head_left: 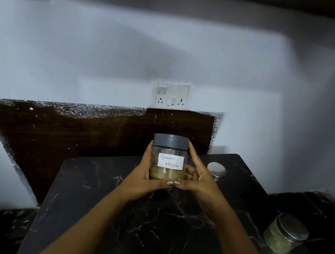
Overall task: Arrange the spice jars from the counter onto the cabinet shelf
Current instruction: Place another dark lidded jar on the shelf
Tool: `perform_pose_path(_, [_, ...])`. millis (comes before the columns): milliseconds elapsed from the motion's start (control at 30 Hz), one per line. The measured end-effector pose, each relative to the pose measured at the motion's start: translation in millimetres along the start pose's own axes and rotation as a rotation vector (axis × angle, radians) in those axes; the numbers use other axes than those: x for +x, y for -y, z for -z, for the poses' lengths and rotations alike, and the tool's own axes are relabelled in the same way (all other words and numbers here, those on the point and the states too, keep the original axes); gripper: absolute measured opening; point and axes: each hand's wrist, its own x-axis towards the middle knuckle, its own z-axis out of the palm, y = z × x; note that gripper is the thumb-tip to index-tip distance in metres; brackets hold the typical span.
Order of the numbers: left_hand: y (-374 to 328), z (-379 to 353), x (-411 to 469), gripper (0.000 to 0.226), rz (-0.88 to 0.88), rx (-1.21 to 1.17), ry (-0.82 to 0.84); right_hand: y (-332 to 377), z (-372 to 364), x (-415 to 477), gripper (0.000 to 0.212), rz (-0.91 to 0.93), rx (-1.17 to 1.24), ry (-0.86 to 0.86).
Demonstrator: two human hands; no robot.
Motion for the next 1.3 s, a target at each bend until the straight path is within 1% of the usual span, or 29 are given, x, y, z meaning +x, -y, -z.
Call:
perform_pose_path(200, [-22,5,8,0.117,-0.075,0.034,0.013,24,3,-1,0.104,0.031,0.005,-0.009])
perform_pose_path(367, [-58,14,27,0.113,-0.190,0.070,0.042,61,4,0,0.103,0.132,-0.028,-0.071])
perform_pose_path(433, [-74,18,43,0.117,-0.245,0.127,0.016,81,7,1,0.102,0.198,-0.045,-0.124])
perform_pose_path(500, [-93,19,57,0.123,-0.287,0.238,-0.029,101,15,3,0.103,0.258,-0.068,-0.160])
perform_pose_path(567, [-112,19,70,0.123,-0.322,0.322,-0.064,120,26,5,0.104,0.319,-0.119,-0.165])
perform_pose_path(633, [-134,15,82,0.120,-0.356,0.373,-0.091,138,39,11,0.101,0.367,-0.183,-0.182])
perform_pose_path(733, [-176,-2,111,0.109,-0.420,0.374,-0.175,178,70,24,0.093,0.464,-0.244,-0.199])
perform_pose_path(833, [-216,-16,139,0.087,-0.472,0.338,-0.259,218,99,41,0.091,0.569,-0.299,-0.188])
perform_pose_path(967, [-258,-30,168,0.071,-0.529,0.309,-0.358,260,135,65,0.094,0.670,-0.316,-0.131])
perform_pose_path(1033, [-279,-31,185,0.061,-0.552,0.338,-0.425,283,148,79,0.098,0.723,-0.312,-0.092])
perform_pose_path(1200, [-327,-24,226,0.048,-0.594,0.414,-0.554,339,165,122,0.096,0.812,-0.333,-0.037])
perform_pose_path(1300, [-342,-16,250,0.053,-0.606,0.428,-0.631,361,168,146,0.094,0.851,-0.396,-0.050])
